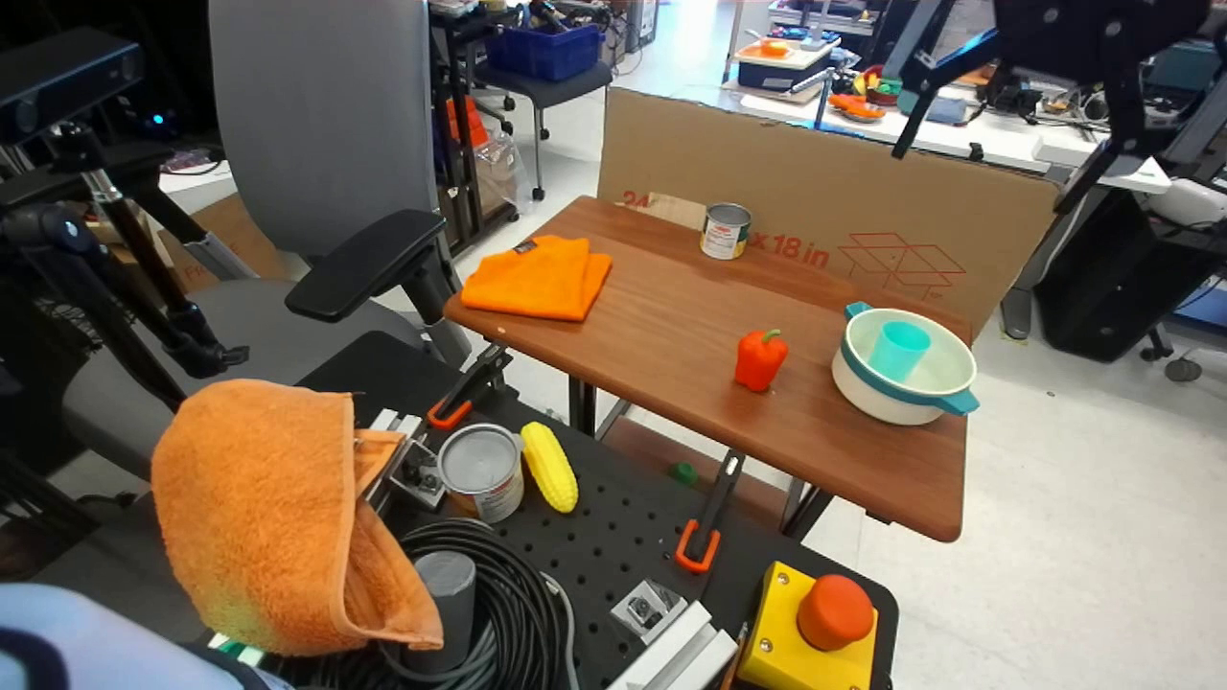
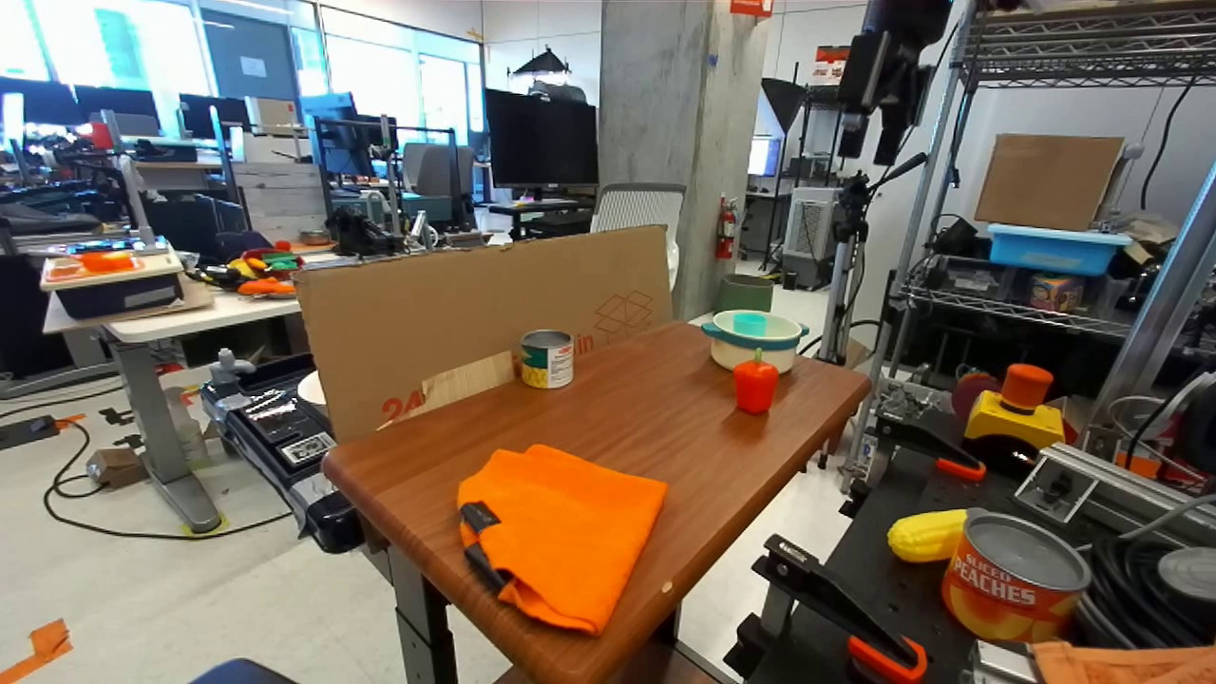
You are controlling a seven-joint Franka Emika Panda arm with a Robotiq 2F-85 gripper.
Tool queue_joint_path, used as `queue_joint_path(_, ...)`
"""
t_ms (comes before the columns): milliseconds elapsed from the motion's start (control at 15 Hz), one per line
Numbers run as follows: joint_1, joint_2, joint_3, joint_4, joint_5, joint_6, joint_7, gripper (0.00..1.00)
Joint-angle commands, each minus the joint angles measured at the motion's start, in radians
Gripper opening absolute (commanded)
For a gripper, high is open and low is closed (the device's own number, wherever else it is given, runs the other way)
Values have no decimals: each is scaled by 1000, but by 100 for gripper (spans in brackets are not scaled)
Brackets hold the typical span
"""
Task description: Remove the cup from the white pot.
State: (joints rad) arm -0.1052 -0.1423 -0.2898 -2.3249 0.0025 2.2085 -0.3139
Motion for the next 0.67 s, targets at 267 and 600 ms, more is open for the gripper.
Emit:
queue_joint_path(267, -59, 348, 56, 234, 38, 97, 20, 100)
queue_joint_path(600, -88, 519, 96, 379, 16, 80, 46, 100)
